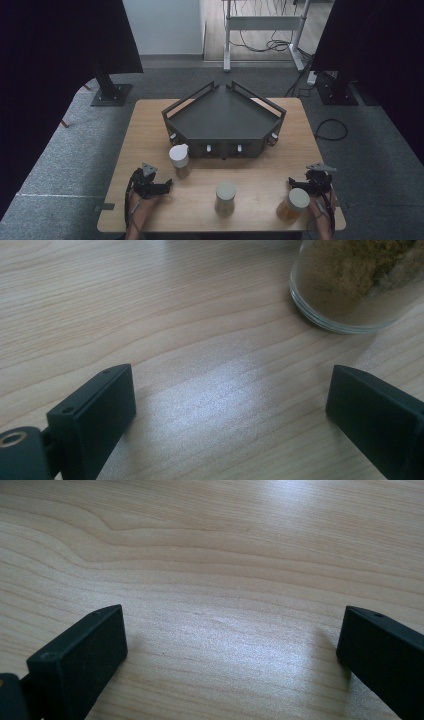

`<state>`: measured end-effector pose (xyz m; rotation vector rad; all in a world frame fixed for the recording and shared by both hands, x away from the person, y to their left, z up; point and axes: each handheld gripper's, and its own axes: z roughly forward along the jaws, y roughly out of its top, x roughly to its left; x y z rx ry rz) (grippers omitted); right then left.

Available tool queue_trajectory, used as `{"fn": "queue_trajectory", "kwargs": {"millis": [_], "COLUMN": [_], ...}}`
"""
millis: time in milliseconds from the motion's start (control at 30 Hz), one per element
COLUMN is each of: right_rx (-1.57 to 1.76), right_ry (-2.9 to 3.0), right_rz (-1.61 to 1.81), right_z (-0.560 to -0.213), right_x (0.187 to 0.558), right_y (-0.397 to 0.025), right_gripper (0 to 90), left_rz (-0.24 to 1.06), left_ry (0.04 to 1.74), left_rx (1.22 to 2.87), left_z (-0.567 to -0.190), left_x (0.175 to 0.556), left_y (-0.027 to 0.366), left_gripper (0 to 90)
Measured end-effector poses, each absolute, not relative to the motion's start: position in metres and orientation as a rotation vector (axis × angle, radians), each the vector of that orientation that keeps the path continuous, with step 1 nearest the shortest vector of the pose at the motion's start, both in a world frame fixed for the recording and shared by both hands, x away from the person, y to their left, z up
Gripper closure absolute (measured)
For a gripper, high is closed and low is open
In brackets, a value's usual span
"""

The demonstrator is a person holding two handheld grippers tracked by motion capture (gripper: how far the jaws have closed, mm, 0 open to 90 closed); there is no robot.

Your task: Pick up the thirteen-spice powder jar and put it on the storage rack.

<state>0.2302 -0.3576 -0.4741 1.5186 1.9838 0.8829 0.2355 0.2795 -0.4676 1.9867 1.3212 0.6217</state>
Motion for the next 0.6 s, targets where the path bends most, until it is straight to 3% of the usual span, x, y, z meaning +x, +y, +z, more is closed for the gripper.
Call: {"fn": "queue_trajectory", "kwargs": {"millis": [600], "right_rx": [1.520], "right_ry": [1.980], "right_rz": [0.884], "right_z": [-0.4742], "right_x": [0.2295], "right_y": [-0.3576], "right_gripper": [0.0], "left_rz": [0.637], "left_ry": [1.312], "left_rx": [1.985], "left_z": [-0.4683], "left_x": [0.2313], "left_y": [0.2790], "left_gripper": [6.6]}}
